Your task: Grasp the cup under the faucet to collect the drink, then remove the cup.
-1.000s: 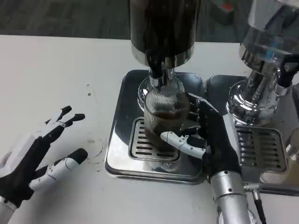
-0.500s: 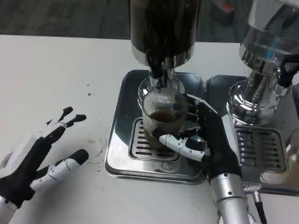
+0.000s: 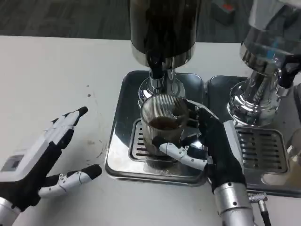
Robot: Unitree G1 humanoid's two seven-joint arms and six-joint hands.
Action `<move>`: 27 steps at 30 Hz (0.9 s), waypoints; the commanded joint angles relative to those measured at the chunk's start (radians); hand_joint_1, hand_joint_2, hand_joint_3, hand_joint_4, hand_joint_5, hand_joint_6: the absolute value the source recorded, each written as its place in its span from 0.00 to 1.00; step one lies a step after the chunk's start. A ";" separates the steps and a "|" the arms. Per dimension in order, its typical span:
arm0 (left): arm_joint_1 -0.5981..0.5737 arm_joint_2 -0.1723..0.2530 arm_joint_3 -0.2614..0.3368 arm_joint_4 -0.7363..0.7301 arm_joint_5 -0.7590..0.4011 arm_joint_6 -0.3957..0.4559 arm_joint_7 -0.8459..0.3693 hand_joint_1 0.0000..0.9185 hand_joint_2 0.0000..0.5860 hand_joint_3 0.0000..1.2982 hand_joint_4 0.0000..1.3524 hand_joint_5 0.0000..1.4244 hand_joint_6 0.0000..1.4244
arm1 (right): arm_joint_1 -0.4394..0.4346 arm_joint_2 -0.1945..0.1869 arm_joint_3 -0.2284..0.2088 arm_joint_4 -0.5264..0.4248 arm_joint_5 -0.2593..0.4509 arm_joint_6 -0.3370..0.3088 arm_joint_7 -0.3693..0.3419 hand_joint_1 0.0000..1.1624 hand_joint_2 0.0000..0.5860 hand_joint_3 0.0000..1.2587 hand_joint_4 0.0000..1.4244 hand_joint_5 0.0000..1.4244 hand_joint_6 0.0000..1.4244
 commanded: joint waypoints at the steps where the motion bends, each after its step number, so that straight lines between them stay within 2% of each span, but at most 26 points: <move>1: 0.049 0.028 -0.001 -0.062 0.027 0.082 0.014 0.00 0.15 0.00 0.00 0.00 0.00 | 0.011 0.003 0.010 -0.068 -0.011 0.003 0.013 0.89 0.42 0.32 0.37 0.40 0.56; 14: 0.160 0.069 -0.019 -0.248 0.098 0.237 0.014 0.00 0.11 0.00 0.00 0.00 0.00 | 0.048 -0.008 0.015 -0.117 -0.012 0.023 0.060 0.88 0.42 0.32 0.37 0.40 0.56; 27: 0.317 0.098 0.007 -0.456 0.186 0.363 0.058 0.00 0.04 0.00 0.00 0.00 0.00 | 0.111 -0.027 0.034 -0.211 -0.023 0.044 0.102 0.87 0.41 0.32 0.37 0.40 0.56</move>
